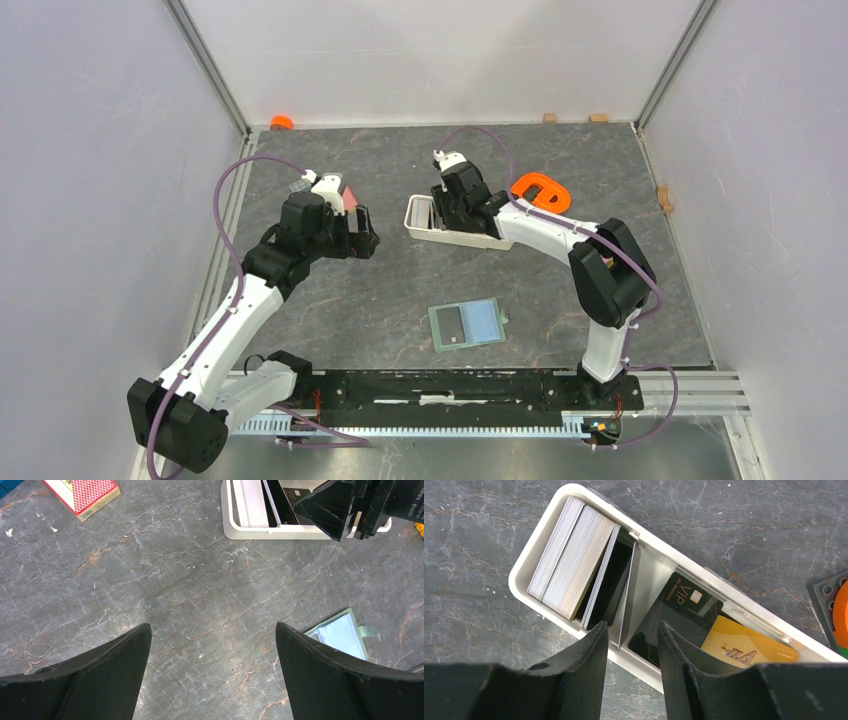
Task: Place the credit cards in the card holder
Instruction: Pick up the credit card from the storage box.
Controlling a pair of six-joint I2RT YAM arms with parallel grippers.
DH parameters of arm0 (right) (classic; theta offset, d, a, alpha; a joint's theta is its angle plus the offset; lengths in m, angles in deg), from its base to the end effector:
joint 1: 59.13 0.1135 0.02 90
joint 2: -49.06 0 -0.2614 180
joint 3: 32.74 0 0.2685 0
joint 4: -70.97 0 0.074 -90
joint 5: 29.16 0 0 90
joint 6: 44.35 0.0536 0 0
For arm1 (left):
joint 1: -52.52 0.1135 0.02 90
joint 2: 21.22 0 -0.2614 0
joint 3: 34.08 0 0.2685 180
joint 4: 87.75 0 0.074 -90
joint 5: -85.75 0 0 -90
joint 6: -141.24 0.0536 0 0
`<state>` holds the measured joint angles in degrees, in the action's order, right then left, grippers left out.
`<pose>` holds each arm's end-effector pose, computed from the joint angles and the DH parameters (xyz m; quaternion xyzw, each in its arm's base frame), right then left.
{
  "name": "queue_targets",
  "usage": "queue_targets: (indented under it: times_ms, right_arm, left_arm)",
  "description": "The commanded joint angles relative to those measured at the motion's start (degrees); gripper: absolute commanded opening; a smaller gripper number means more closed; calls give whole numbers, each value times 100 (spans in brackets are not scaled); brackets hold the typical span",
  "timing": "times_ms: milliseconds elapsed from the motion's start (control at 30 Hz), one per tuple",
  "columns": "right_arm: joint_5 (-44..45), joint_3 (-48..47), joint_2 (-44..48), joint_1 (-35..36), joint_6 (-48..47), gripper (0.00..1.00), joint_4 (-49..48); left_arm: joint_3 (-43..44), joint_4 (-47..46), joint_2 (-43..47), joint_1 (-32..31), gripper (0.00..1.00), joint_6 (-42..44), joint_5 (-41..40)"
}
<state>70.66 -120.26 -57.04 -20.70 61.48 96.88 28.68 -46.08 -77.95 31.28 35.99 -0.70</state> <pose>0.3484 0.2647 0.1902 -0.1476 0.9075 0.1055 0.3790 0.2292 -0.0927 0.2860 0.0606 0.8872 -0.1691 0.4250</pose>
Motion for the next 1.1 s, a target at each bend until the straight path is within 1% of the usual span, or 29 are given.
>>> queue_targets:
  times_ms: [0,167,333,400,433,533,600,867,967,1067]
  right_arm:
    - [11,-375,-224,15,78,46,-34]
    - [172,-622,-538,25,69,45,78]
    - [476,-932,-859,28,43,37,203]
    - [572,-1063,-966,32,43,31,221]
    - [582,-1123,-1007,32,52,27,247]
    - [598,-1201,-993,41,87,6,261]
    - [631,-1114,-825,41,107,0,165]
    - [537,-799,373,41,38,0,-49]
    - [409,-557,930,41,15,0,-41]
    - [211,99,1678,41,29,0,-187]
  left_arm:
    - [-19,-177,0,24,100,276,94]
    - [-16,-177,-5,21,100,272,104]
    - [-19,-177,-13,23,100,276,102]
    - [-19,-169,-20,21,100,276,85]
    - [-14,-168,-29,19,100,276,81]
    - [-19,-168,-34,27,100,276,55]
    - [-19,-171,-47,20,100,285,32]
    - [-63,-168,33,-11,98,316,154]
    - [-150,-269,230,-90,97,-95,318]
    - [-523,-587,489,-401,96,-790,416]
